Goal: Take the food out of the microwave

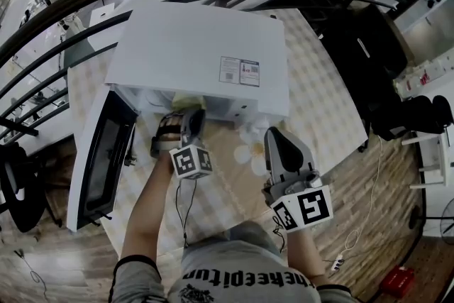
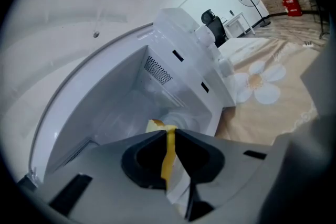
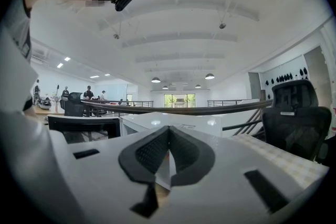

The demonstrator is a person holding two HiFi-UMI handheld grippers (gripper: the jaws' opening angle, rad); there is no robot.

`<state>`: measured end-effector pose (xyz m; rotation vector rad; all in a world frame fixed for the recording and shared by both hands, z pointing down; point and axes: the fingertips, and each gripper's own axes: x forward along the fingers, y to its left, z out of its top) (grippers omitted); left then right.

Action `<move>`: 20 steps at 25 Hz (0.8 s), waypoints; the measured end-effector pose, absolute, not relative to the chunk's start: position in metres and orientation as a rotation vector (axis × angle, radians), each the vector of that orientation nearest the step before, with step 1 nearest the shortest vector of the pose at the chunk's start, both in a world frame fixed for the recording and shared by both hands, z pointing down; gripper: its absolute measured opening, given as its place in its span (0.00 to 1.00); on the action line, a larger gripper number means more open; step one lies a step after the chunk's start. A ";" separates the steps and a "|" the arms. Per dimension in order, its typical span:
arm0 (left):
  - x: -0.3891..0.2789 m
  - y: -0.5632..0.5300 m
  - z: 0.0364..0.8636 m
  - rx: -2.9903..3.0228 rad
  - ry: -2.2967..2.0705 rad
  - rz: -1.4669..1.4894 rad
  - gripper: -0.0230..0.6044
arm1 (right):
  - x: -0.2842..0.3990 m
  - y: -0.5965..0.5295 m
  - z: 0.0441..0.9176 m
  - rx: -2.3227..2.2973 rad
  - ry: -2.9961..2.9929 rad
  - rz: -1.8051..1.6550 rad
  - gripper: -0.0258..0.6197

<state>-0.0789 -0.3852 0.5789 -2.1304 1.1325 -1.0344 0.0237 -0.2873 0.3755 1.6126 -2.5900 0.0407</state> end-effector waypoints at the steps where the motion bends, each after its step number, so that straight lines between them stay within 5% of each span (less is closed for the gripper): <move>1: -0.080 -0.384 0.576 -2.139 1.144 -1.020 0.11 | 0.023 -0.286 0.375 1.611 -2.593 0.041 0.05; 20: -0.113 -0.314 0.523 -2.213 1.384 -0.883 0.11 | 0.003 -0.256 0.365 1.491 -2.705 0.032 0.05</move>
